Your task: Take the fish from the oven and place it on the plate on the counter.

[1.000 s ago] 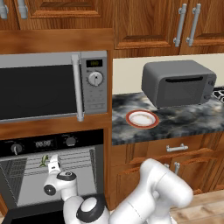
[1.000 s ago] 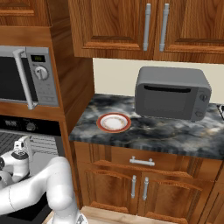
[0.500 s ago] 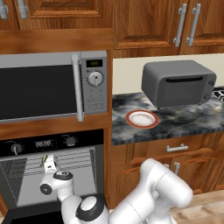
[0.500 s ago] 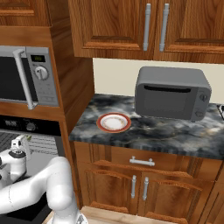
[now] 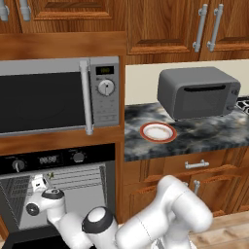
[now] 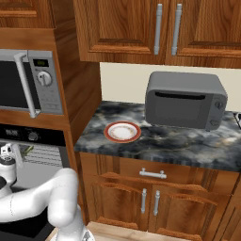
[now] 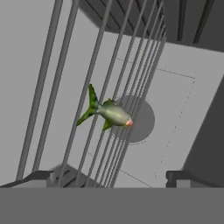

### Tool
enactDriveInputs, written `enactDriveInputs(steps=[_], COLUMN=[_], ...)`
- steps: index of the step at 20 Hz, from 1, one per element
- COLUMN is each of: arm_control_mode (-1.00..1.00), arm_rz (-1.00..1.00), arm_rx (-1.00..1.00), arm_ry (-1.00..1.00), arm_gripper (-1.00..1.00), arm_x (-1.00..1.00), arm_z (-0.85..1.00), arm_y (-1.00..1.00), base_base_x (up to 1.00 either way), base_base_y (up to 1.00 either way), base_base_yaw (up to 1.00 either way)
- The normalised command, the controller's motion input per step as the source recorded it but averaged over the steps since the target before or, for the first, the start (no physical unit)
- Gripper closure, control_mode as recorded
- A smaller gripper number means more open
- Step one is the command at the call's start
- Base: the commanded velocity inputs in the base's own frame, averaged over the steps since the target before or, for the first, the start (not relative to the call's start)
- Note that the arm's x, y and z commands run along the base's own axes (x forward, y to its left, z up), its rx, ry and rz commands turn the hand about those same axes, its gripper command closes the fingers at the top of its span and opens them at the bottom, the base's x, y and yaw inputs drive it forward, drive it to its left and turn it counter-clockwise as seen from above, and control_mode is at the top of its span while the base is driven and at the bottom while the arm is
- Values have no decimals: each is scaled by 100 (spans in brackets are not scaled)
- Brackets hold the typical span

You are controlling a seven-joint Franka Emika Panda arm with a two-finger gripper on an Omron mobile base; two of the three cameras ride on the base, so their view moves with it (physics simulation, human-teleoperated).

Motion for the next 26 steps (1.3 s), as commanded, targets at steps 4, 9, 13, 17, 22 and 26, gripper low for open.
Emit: enactDriveInputs(steps=[4,9,13,17,22,26], arm_control_mode=[-100,-100,-100,-100,-100,-100], arm_rz=[0,0,0,0,0,0], arm_rx=[0,0,0,0,0,0], arm_ry=[-3,-3,0,0,0,0], arm_gripper=[-100,-100,-100,-100,-100,-100], arm_x=[-1,-14,-13,-20,-9,-1], arm_z=[0,-3,-9,-8,-1,-1], arm_y=[42,32,17,17,3,12], base_base_x=[0,0,0,0,0,0], base_base_y=[0,0,0,0,0,0], base_base_yaw=[0,0,0,0,0,0])
